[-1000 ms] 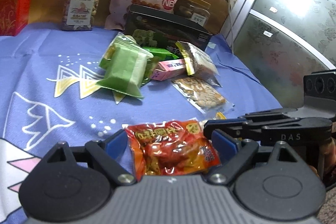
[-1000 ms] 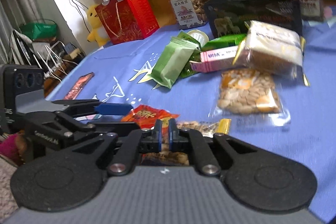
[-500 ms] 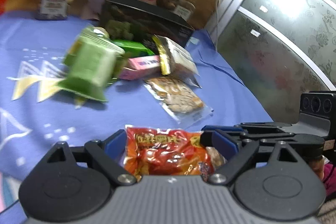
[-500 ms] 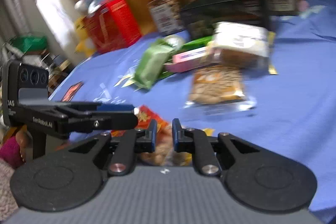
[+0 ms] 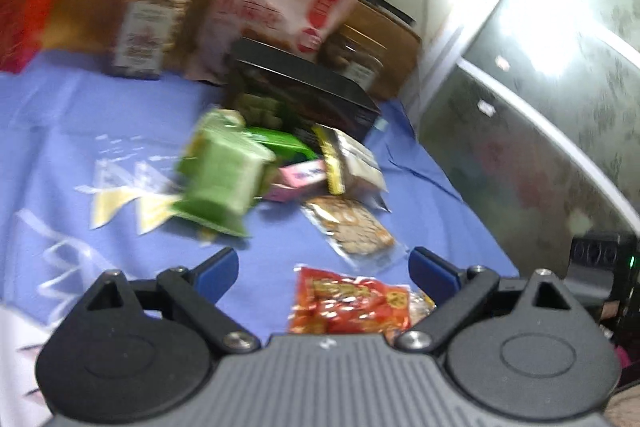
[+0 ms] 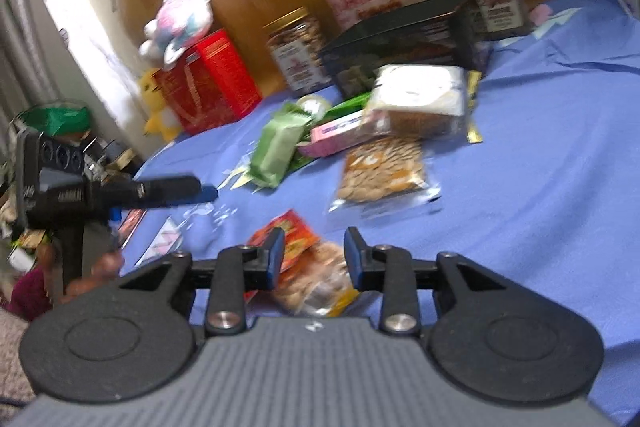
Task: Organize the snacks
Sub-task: 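Lift the red bag with the left gripper over the sheep tin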
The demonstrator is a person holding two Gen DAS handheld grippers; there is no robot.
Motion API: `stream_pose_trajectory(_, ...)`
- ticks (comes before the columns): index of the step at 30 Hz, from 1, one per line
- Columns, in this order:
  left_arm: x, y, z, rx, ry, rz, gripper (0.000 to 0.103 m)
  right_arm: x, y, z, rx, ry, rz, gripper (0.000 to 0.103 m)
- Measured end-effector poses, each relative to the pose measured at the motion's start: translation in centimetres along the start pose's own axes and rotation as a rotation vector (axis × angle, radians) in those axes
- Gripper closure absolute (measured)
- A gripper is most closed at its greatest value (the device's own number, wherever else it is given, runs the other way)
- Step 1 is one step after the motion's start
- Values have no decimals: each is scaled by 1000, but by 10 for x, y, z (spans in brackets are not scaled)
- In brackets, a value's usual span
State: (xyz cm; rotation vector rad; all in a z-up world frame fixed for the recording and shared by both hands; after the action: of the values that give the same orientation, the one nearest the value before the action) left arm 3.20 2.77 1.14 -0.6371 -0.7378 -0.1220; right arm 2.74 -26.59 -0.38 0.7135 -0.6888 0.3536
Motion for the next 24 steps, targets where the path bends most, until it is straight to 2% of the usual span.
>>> stream_pose_trajectory(4,0,14,9,-30,12,62,8,-10,12,-3,39,47,43,65)
stream_pose_trajectory(10,-3,-6,-22,-69,92,-6,8,-16,21,-3,64,71,73,64)
stream_pose_trajectory(13,-9,-12,-37,-61,133,-30,8,-18,28,-10,76,93,98,64)
stream_pose_trajectory(16,-13,-6,-41,-47,149,-14,8,-18,30,-24,94,124,77,63)
stream_pose_trajectory(20,-14,3,-40,-50,151,29,8,-12,24,-38,160,114,-15,64)
stream_pose_trajectory(22,-13,4,-40,-51,153,37,8,-9,19,-41,186,105,-62,69)
stream_pose_trajectory(24,-12,3,-40,-52,157,40,8,-8,12,-42,190,103,-108,91)
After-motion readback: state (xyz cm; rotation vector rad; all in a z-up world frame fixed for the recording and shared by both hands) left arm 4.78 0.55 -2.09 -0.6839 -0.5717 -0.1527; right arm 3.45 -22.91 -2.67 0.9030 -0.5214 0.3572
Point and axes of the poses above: each gripper's, at about its wrist camera, not at the fingertips, and z roughly against the way its jaws point, y to its left, x to its top, the point moved 3 cm from there along -z, roughly the way its jaws point, and after that the axes turned 6 degrees about y, right-handed, at the moved point
